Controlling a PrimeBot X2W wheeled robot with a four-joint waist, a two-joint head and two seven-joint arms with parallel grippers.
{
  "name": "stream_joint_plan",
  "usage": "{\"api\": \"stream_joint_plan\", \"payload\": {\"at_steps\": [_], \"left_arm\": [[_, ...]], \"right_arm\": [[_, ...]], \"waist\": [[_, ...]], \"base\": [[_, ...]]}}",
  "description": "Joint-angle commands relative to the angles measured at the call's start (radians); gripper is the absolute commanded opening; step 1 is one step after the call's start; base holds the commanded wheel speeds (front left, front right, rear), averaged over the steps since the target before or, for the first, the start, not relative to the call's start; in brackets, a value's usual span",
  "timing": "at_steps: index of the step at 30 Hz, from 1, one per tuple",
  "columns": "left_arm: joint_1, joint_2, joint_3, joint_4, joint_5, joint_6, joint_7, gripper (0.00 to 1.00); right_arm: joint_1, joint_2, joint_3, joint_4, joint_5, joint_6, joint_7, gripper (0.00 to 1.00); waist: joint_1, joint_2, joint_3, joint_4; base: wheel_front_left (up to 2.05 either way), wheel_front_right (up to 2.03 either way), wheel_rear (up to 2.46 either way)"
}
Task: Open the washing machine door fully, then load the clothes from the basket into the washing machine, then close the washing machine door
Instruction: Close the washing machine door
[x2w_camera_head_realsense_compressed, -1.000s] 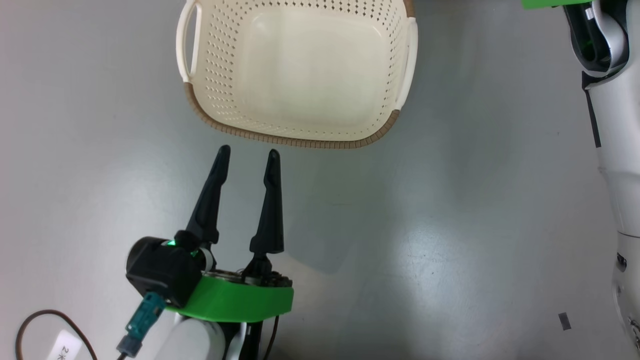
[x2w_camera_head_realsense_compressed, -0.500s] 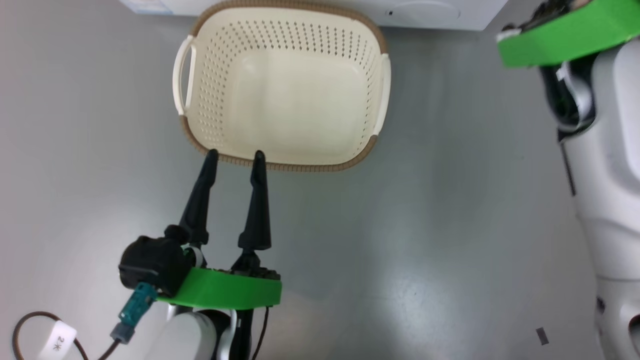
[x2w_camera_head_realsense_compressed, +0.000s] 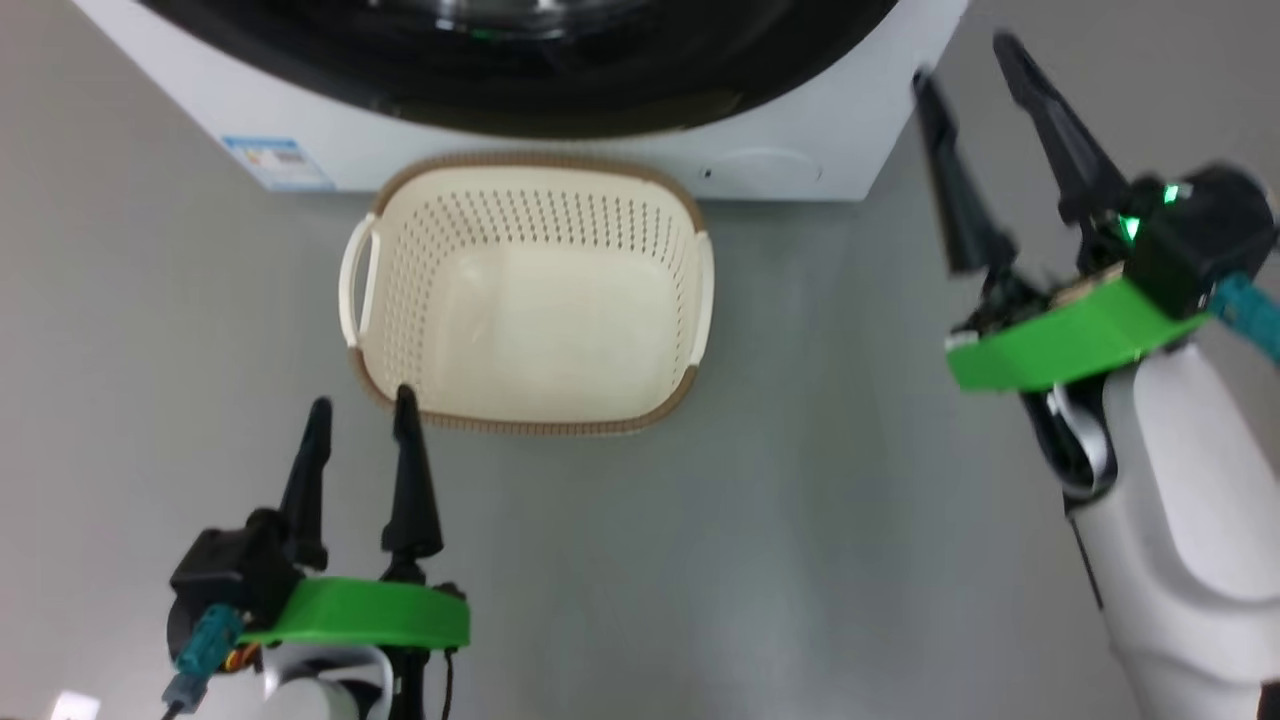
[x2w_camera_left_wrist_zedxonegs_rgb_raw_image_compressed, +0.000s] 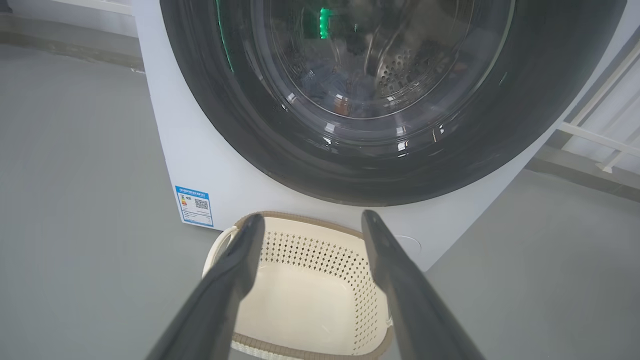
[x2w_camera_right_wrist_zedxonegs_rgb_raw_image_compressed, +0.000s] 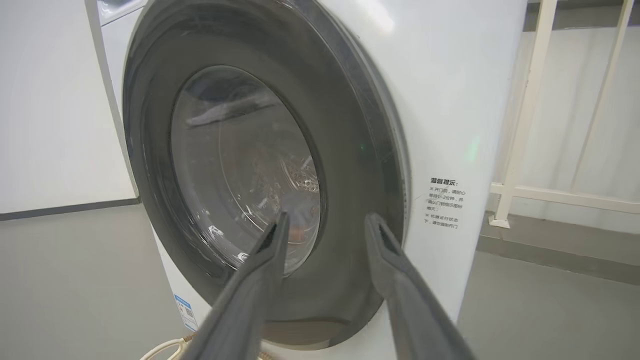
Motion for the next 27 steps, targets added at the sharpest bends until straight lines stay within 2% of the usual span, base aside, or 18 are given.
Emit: {"api": "stream_joint_plan", "payload": {"at_steps": [1, 13, 27], "left_arm": [[0.032, 0.012, 0.053, -0.005, 0.0, -0.011, -0.006, 1.0], [0.126, 0.012, 0.083, 0.067, 0.002, -0.055, -0.006, 1.0], [0.203, 0.012, 0.103, 0.1, 0.055, -0.084, -0.006, 1.0]], "right_arm": [[0.081, 0.02, -0.002, -0.043, -0.014, -0.007, -0.003, 1.0], [0.421, -0.012, -0.096, -0.084, -0.066, -0.007, -0.003, 1.0], [0.604, 0.033, -0.218, -0.115, -0.123, -0.007, -0.003, 1.0]], "waist": [[0.0, 0.0, -0.126, -0.064], [0.0, 0.0, -0.314, -0.086], [0.0, 0.0, -0.405, -0.11]], "base": [[0.0, 0.0, 0.0], [0.0, 0.0, 0.0], [0.0, 0.0, 0.0]]}}
